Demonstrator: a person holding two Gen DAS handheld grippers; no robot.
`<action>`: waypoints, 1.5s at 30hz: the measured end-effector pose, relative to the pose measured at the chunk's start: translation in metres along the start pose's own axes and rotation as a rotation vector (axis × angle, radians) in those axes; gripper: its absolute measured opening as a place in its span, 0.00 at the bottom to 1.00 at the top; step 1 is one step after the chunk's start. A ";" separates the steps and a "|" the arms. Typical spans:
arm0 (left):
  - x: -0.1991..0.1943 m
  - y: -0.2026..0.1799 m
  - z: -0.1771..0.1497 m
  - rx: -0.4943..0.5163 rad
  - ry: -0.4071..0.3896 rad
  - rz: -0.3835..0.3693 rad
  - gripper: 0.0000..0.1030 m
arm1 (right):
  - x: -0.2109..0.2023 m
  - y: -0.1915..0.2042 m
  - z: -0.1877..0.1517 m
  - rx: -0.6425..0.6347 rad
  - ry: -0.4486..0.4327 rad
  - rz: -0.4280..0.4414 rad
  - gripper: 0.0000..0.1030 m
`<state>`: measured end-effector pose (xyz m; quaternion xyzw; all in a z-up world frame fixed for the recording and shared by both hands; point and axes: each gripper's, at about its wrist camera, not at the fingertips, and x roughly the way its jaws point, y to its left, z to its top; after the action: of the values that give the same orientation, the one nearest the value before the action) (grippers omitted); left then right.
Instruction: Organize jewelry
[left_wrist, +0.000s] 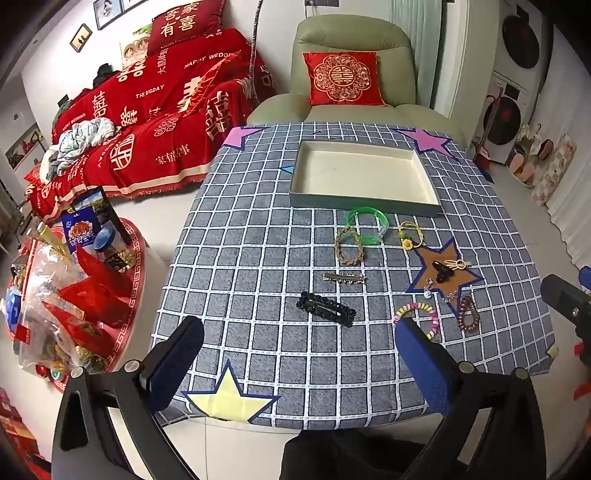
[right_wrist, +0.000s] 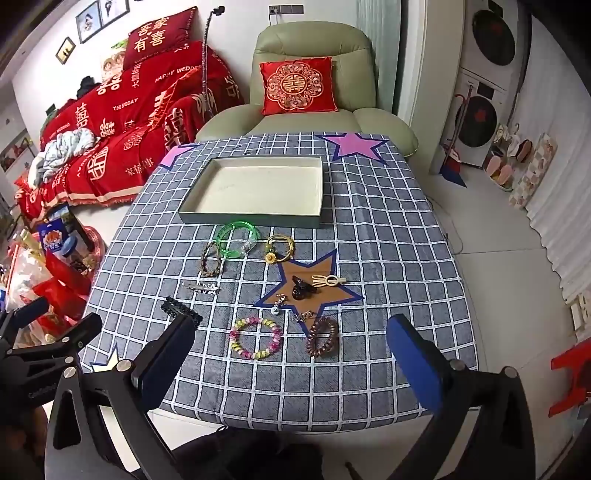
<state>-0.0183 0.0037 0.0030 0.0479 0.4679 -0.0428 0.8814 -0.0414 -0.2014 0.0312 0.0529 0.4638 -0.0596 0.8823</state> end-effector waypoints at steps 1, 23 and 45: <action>0.000 0.000 0.000 0.000 -0.001 0.000 1.00 | 0.000 0.000 0.002 0.000 0.002 -0.001 1.00; 0.001 -0.006 0.003 0.008 0.001 0.003 1.00 | -0.001 -0.005 0.003 0.007 0.000 0.000 1.00; 0.001 -0.006 0.004 0.008 0.000 0.004 1.00 | 0.000 -0.004 0.004 0.008 0.000 -0.002 1.00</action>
<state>-0.0152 -0.0023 0.0039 0.0523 0.4678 -0.0430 0.8812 -0.0387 -0.2056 0.0330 0.0559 0.4637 -0.0624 0.8820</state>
